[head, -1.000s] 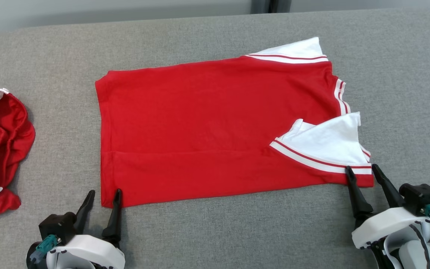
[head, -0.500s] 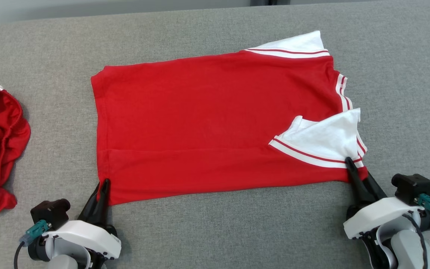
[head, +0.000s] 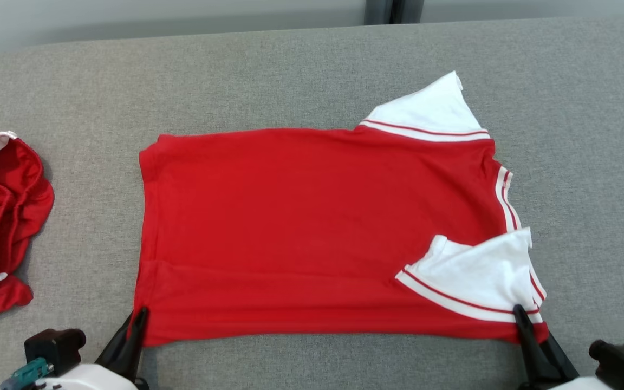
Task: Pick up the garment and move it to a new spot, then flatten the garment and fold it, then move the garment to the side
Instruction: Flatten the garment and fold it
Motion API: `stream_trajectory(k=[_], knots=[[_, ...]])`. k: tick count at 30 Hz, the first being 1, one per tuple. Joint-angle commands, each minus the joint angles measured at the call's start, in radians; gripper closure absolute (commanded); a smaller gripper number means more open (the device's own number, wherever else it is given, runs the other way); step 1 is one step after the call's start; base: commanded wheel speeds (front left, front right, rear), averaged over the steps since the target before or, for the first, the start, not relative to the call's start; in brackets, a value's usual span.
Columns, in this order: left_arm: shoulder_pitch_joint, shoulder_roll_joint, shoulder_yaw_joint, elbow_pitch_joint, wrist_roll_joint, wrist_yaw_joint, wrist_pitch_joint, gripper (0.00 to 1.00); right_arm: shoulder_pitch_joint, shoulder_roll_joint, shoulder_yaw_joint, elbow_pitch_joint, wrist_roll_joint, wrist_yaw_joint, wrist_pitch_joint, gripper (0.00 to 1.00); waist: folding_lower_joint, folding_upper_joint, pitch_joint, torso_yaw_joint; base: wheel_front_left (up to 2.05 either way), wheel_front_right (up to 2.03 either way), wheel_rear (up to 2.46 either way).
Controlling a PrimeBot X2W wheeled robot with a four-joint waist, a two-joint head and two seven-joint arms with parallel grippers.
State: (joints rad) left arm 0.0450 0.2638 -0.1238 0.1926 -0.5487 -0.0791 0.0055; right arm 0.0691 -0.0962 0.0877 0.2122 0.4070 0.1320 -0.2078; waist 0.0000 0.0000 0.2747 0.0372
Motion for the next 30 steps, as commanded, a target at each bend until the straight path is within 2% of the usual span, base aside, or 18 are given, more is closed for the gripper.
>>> stream_trajectory(k=[1,7,8,9,10,11,17,22,30], knots=[[0.030,0.014,0.010,-0.039,-0.008,0.017,0.018,1.00,0.029,0.001,-0.015,-0.022,-0.007,-0.002,0.017,1.00,0.0000,0.0000,-0.003,-0.002,0.00,0.00,0.00],[0.109,0.027,-0.001,-0.152,-0.010,0.060,0.098,1.00,0.069,0.019,-0.038,-0.061,-0.022,-0.002,0.056,1.00,0.0000,0.0000,-0.005,-0.006,0.00,0.00,0.00],[0.110,0.030,-0.003,-0.162,0.000,0.066,0.101,1.00,0.064,0.021,-0.040,-0.062,-0.027,-0.002,0.060,0.61,0.0000,0.0000,-0.006,-0.008,0.00,0.00,0.00],[0.109,0.024,-0.003,-0.173,0.003,0.072,0.094,0.77,0.057,0.023,-0.041,-0.062,-0.029,-0.002,0.065,0.15,0.0000,0.0000,-0.007,-0.009,0.00,0.00,0.00],[0.107,0.016,-0.003,-0.179,0.006,0.081,0.087,0.24,0.048,0.025,-0.042,-0.063,-0.036,-0.002,0.067,0.00,0.0000,0.0000,-0.008,-0.009,0.00,0.00,0.00],[0.102,0.011,0.000,-0.187,0.010,0.091,0.076,0.00,0.039,0.025,-0.044,-0.068,-0.041,-0.002,0.067,0.00,0.0000,0.0000,-0.009,-0.009,0.00,0.00,0.00],[0.054,-0.032,0.027,-0.234,0.048,0.142,-0.045,0.00,-0.008,0.009,-0.079,-0.141,-0.089,-0.002,0.038,0.00,0.0000,0.0000,-0.015,-0.009,0.00,0.00,0.00],[-0.016,-0.042,0.031,-0.259,0.109,0.180,-0.132,0.00,-0.074,-0.006,-0.108,-0.210,-0.112,-0.002,0.048,0.00,0.0000,0.0000,-0.022,-0.012,0.00,0.00,0.00],[-0.100,-0.048,0.009,-0.223,0.144,0.188,-0.160,0.00,-0.139,-0.026,-0.108,-0.232,-0.128,-0.002,0.070,0.00,0.0000,0.0000,-0.025,-0.006,0.00,0.00,0.00]])
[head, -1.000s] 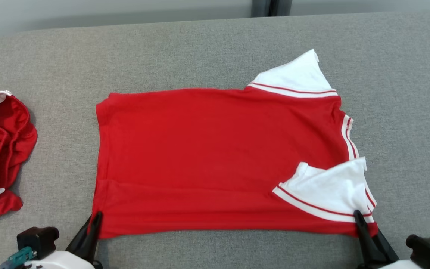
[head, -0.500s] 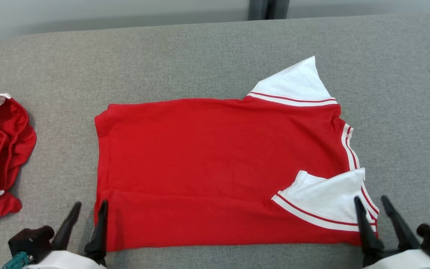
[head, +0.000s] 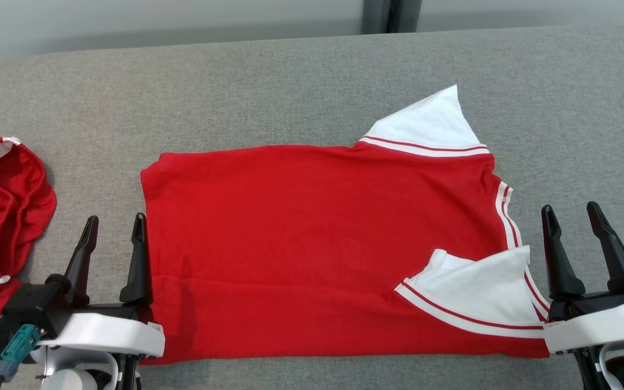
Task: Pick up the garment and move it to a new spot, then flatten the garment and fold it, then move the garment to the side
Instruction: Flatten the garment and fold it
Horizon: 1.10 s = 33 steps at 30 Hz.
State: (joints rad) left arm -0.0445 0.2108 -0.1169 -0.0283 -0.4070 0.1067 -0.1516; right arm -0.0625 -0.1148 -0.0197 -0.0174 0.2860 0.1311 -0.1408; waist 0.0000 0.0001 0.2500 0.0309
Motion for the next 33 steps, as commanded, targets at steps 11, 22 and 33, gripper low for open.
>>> stream_trajectory(k=[11,22,33], knots=[[-0.162,0.021,-0.010,0.080,-0.016,-0.031,0.034,0.00,-0.025,-0.008,0.009,-0.008,0.001,-0.001,0.000,0.00,0.0000,-0.0001,0.053,0.005,0.00,0.00,0.00],[-0.486,0.112,0.001,0.421,-0.157,-0.170,0.295,0.00,-0.088,0.001,0.054,0.029,0.021,-0.001,-0.021,0.00,0.0000,-0.0001,0.156,-0.061,0.00,0.00,0.00],[-0.569,0.120,-0.038,0.634,-0.281,-0.230,0.427,1.00,-0.126,-0.009,0.045,0.085,0.041,-0.001,-0.042,0.00,0.0000,-0.0001,0.191,-0.083,0.00,0.00,0.00]])
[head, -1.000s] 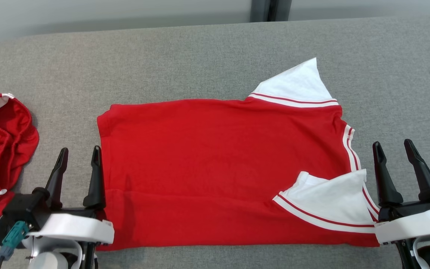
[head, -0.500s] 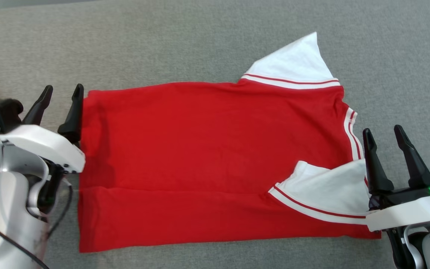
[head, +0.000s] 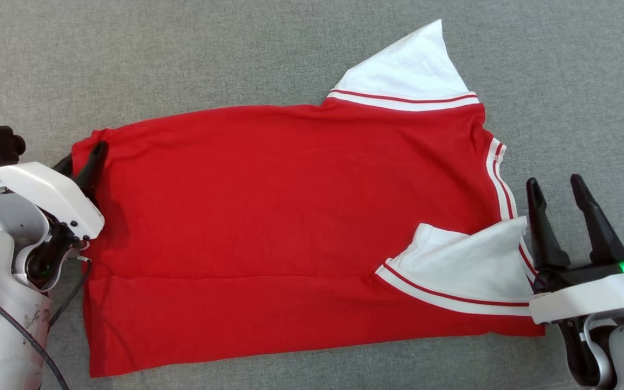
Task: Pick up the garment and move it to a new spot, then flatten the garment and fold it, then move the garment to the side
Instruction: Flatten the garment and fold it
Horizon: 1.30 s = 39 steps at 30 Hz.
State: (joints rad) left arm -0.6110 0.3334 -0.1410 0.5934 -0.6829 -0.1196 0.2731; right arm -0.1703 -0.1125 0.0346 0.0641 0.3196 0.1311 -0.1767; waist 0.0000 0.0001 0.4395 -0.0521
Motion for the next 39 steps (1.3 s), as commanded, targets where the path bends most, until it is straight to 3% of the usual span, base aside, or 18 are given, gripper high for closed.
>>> stream_trajectory(k=[1,5,13,20,32,33,35,39], knots=[[-0.008,0.002,-0.018,0.014,-0.008,-0.006,-0.004,1.00,-0.026,-0.017,-0.013,0.005,0.008,-0.001,-0.007,0.00,0.0000,-0.0001,0.004,0.001,0.00,0.00,0.00],[-0.025,0.016,-0.024,0.007,-0.001,-0.008,-0.051,1.00,-0.067,-0.038,-0.026,0.011,0.016,-0.001,-0.007,0.00,0.0000,-0.0001,0.011,0.001,0.00,0.00,0.00],[-0.072,0.004,-0.066,-0.013,0.015,-0.011,-0.120,1.00,-0.308,-0.165,-0.028,0.078,0.059,-0.001,0.059,0.00,0.0000,-0.0001,0.042,0.038,0.00,0.00,0.00],[-0.141,-0.046,-0.126,-0.018,0.024,-0.010,-0.143,1.00,-0.574,-0.262,0.156,0.221,0.122,-0.001,0.167,0.00,0.0000,-0.0001,0.092,0.114,0.00,0.00,0.00],[-0.227,-0.092,-0.242,0.011,-0.010,-0.010,-0.191,1.00,-0.824,-0.322,0.413,0.536,0.272,-0.001,0.261,0.00,0.0000,-0.0001,0.153,0.193,0.00,0.00,0.00],[-0.231,-0.091,-0.248,0.015,-0.014,-0.010,-0.196,1.00,-0.833,-0.327,0.427,0.549,0.282,-0.001,0.257,0.21,0.0000,-0.0001,0.154,0.194,0.00,0.00,0.00],[-0.239,-0.085,-0.259,0.020,-0.020,-0.010,-0.210,1.00,-0.850,-0.331,0.449,0.570,0.304,-0.001,0.244,0.98,0.0000,-0.0001,0.155,0.193,0.00,0.00,0.00],[-0.251,-0.069,-0.266,0.020,-0.031,-0.010,-0.246,1.00,-0.884,-0.340,0.474,0.580,0.349,-0.001,0.195,1.00,0.0000,-0.0001,0.148,0.187,0.00,0.00,0.00]])
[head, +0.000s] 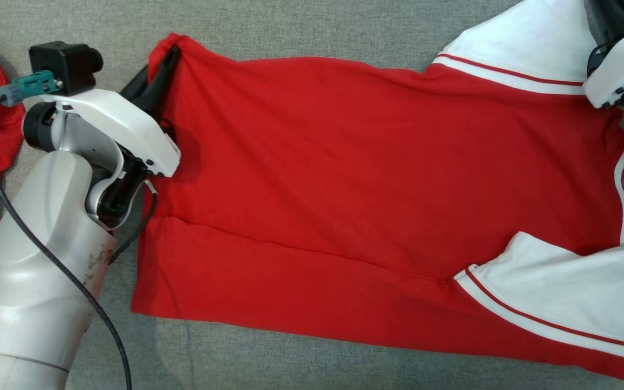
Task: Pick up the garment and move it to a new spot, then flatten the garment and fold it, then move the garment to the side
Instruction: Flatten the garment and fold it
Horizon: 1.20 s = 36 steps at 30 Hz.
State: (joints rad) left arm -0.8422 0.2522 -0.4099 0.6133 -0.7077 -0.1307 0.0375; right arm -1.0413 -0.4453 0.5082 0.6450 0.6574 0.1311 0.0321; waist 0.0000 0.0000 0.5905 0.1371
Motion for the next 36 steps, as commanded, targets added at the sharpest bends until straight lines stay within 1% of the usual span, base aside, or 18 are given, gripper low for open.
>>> stream_trajectory(k=[1,5,9,17,19,20,21,22,24,28,30,36], knots=[[-0.021,0.016,0.004,-0.002,-0.009,0.001,-0.019,1.00,-0.019,-0.008,0.003,-0.002,0.025,-0.001,-0.025,1.00,0.0000,0.0000,-0.006,-0.006,0.00,0.00,0.00],[-0.034,0.036,0.019,-0.025,-0.013,0.001,-0.052,1.00,-0.042,-0.022,0.016,-0.026,0.074,-0.001,-0.063,1.00,0.0000,0.0000,-0.018,-0.017,0.00,0.00,0.00],[-0.031,0.056,0.028,-0.055,-0.016,0.006,-0.050,1.00,-0.055,-0.042,0.029,-0.059,0.109,-0.001,-0.082,1.00,0.0000,0.0000,-0.028,-0.026,0.00,0.00,0.00],[0.013,0.072,0.020,-0.103,-0.020,0.030,-0.022,1.00,-0.033,-0.057,0.042,-0.082,0.121,-0.001,-0.106,1.00,0.0000,0.0000,-0.045,-0.041,0.00,0.00,0.00],[0.022,0.076,0.020,-0.108,-0.024,0.035,-0.014,1.00,-0.030,-0.059,0.033,-0.088,0.113,-0.001,-0.130,1.00,0.0000,0.0000,-0.048,-0.046,0.00,0.00,0.00],[0.028,0.077,0.020,-0.111,-0.024,0.036,-0.012,1.00,-0.025,-0.059,0.027,-0.089,0.104,-0.001,-0.146,0.70,0.0000,0.0000,-0.050,-0.049,0.00,0.00,0.00],[0.035,0.080,0.020,-0.109,-0.025,0.039,-0.010,1.00,-0.016,-0.057,0.019,-0.091,0.096,-0.001,-0.167,0.60,0.0000,0.0000,-0.054,-0.052,0.00,0.00,0.00],[0.042,0.083,0.020,-0.108,-0.028,0.040,-0.009,1.00,-0.008,-0.056,0.007,-0.093,0.082,-0.001,-0.192,0.00,0.0000,0.0000,-0.057,-0.056,0.00,0.00,0.00],[0.053,0.086,0.022,-0.105,-0.033,0.042,-0.008,1.00,0.012,-0.056,-0.027,-0.096,0.040,-0.001,-0.237,0.00,0.0000,0.0000,-0.064,-0.062,0.00,0.00,0.00],[0.081,0.095,0.028,-0.096,-0.043,0.050,-0.008,1.00,0.094,-0.025,-0.140,-0.147,-0.043,-0.001,-0.284,0.00,0.0000,0.0000,-0.080,-0.079,0.00,0.00,0.00],[0.097,0.099,0.030,-0.092,-0.047,0.052,-0.010,1.00,0.161,-0.008,-0.201,-0.198,-0.098,-0.001,-0.292,0.00,0.0000,0.0000,-0.090,-0.087,0.00,0.00,0.00],[0.143,0.104,0.033,-0.074,-0.064,0.054,-0.014,1.00,0.426,0.085,-0.377,-0.396,-0.227,-0.001,-0.298,0.00,0.0000,0.0000,-0.126,-0.108,0.00,0.00,0.00]])
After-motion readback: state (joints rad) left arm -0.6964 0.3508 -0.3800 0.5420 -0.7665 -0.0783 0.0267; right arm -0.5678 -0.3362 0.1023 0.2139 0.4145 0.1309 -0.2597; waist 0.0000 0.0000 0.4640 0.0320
